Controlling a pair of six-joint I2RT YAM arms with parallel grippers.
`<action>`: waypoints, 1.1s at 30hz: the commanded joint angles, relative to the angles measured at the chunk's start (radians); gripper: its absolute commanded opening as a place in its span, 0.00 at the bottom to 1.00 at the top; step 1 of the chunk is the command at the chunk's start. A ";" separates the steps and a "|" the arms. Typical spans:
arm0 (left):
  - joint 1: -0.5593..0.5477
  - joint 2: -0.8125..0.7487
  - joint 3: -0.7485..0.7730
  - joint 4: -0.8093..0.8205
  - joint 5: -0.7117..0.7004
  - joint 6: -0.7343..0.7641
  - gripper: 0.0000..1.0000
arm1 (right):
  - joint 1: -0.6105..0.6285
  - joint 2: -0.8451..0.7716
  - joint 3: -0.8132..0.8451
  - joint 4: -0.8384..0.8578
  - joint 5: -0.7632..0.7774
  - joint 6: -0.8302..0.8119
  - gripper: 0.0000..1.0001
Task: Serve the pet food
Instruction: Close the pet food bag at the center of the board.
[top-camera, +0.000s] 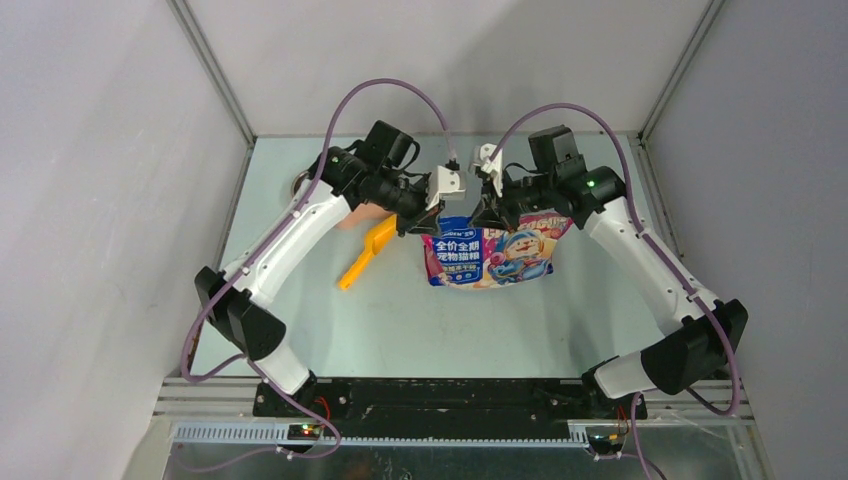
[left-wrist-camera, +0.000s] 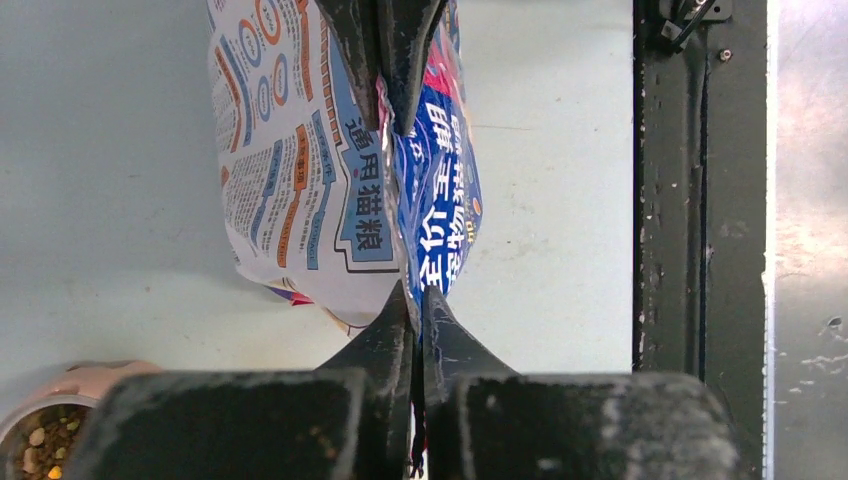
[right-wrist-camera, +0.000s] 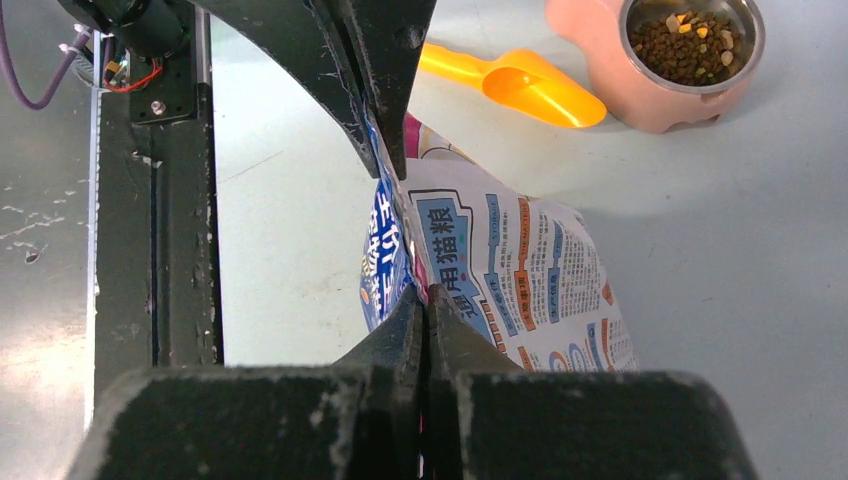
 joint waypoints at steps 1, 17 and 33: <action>0.005 -0.040 -0.028 -0.050 0.001 0.028 0.00 | 0.000 -0.001 0.057 -0.006 -0.015 0.005 0.00; 0.060 -0.001 0.069 -0.119 0.253 0.023 0.00 | 0.055 0.013 0.047 0.033 -0.079 -0.015 0.46; 0.073 0.011 0.111 -0.115 0.273 -0.027 0.10 | 0.079 0.040 0.060 -0.039 0.017 -0.042 0.00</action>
